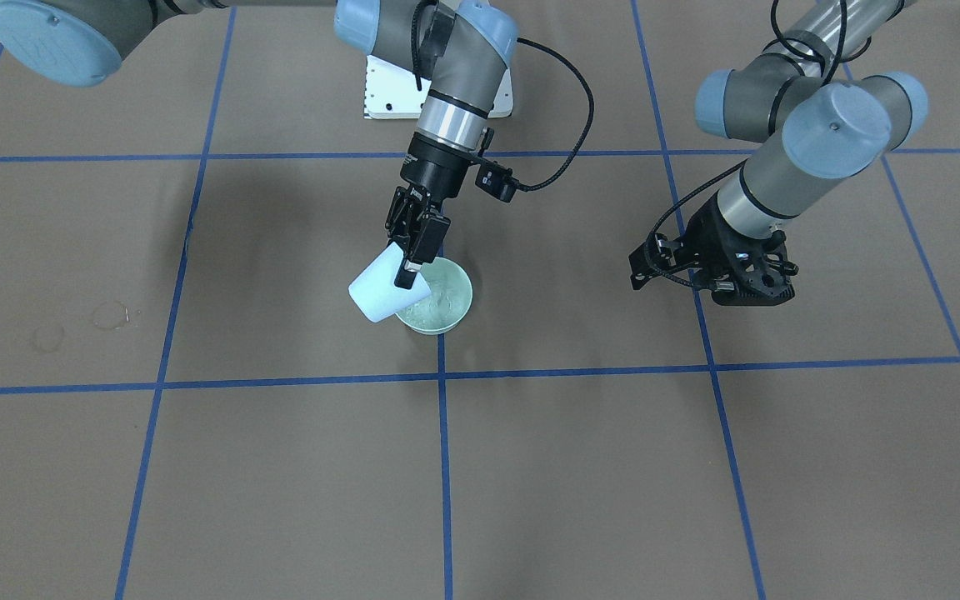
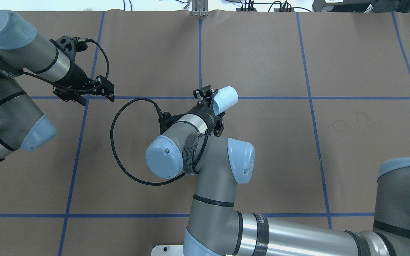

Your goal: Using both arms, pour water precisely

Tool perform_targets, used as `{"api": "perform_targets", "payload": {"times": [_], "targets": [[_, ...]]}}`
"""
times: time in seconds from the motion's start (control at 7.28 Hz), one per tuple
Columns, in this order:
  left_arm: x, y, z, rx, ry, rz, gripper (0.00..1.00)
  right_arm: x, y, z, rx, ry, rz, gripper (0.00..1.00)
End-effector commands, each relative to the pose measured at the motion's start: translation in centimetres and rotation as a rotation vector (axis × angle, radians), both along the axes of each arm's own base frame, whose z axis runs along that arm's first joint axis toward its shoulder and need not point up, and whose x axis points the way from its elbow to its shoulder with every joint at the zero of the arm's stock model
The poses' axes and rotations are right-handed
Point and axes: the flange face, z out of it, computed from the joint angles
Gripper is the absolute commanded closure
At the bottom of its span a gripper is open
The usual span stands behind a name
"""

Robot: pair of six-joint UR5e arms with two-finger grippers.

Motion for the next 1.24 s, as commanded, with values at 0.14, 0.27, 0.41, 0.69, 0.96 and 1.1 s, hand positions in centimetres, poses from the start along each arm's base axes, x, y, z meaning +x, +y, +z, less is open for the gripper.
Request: {"api": "perform_targets", "payload": {"times": [0.14,0.27,0.41,0.69,0.96,1.1], "targets": [[0.0,0.0,-0.1,0.001,0.001,0.0,0.01,3.4,-0.3,-1.7,-0.013,-0.125,0.051,1.0],[0.0,0.0,-0.1,0.001,0.001,0.0,0.01,5.4,-0.5,-0.6,-0.067,-0.198,0.092,1.0],[0.0,0.0,-0.2,0.002,0.002,0.0,0.01,6.8,-0.7,-0.7,-0.108,-0.281,0.141,1.0],[0.0,0.0,-0.4,0.006,0.004,-0.001,0.01,10.1,-2.2,2.6,-0.247,-0.592,0.278,1.0],[-0.1,0.1,-0.5,0.006,0.005,-0.002,0.01,15.3,-2.8,10.3,-0.285,-0.79,0.305,1.0],[0.0,0.0,-0.6,0.006,0.006,-0.003,0.01,19.2,-4.3,10.8,-0.376,-0.858,0.339,1.0]]}}
